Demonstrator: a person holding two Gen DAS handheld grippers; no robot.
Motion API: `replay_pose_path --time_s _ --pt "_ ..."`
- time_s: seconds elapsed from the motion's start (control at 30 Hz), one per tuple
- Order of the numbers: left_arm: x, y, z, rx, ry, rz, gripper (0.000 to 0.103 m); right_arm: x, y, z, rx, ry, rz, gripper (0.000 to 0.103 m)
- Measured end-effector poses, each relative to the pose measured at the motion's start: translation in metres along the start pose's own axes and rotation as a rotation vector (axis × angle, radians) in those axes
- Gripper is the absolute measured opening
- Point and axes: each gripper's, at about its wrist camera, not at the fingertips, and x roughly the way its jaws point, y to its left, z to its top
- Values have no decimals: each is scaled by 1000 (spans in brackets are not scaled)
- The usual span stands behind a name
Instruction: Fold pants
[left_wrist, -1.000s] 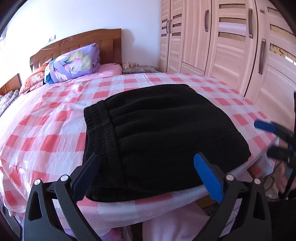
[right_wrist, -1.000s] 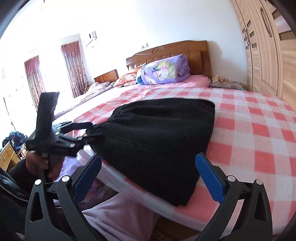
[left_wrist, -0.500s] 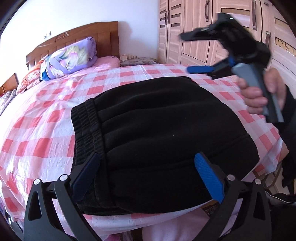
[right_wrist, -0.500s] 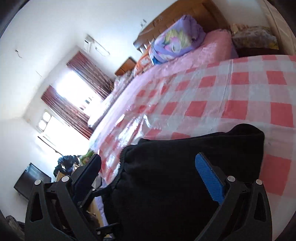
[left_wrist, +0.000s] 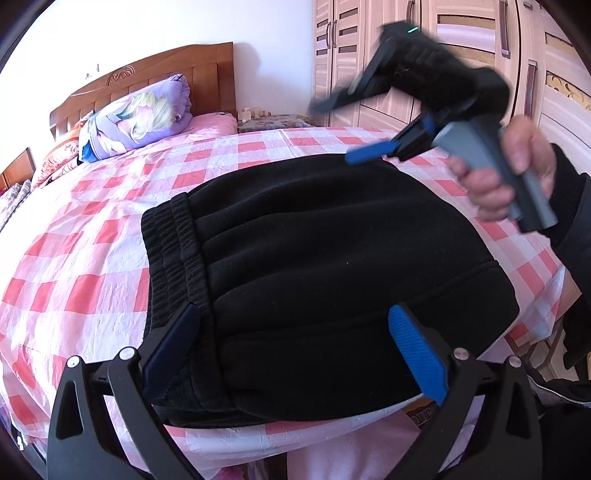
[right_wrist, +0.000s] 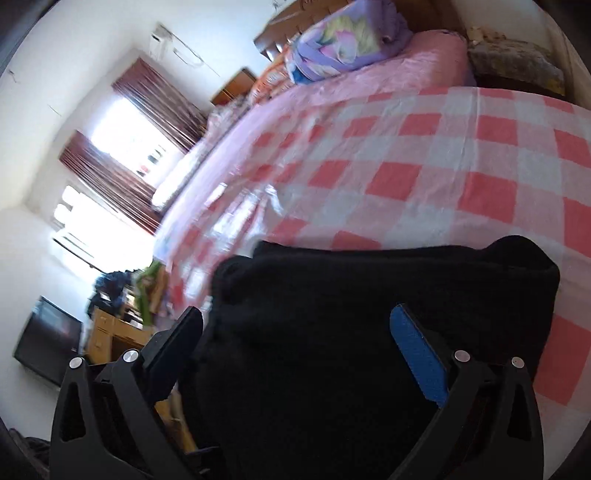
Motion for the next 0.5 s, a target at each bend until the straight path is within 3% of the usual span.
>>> replay_pose_path --time_s 0.03,0.1,0.17,0.23,0.3,0.37,0.4,0.5 --pt "0 0 0 0 2 -1 102 8 -8 5 35 -3 -48 98" --pt "0 1 1 0 5 -7 102 6 -11 15 89 -52 -59 98" --pt "0 3 1 -2 4 -15 102 -4 8 18 81 -105 -9 99" --pt "0 4 0 -2 -2 -17 102 -10 42 14 27 -107 113 99" --pt "0 5 0 0 -8 -15 102 3 85 9 -52 -44 217 99" --pt "0 5 -1 3 -16 -14 102 39 121 -1 -116 109 292 99" --pt "0 5 -2 5 -17 -14 102 52 131 -9 -139 156 299 99" --pt "-1 5 -1 8 -12 -15 102 103 129 -7 -142 242 189 98"
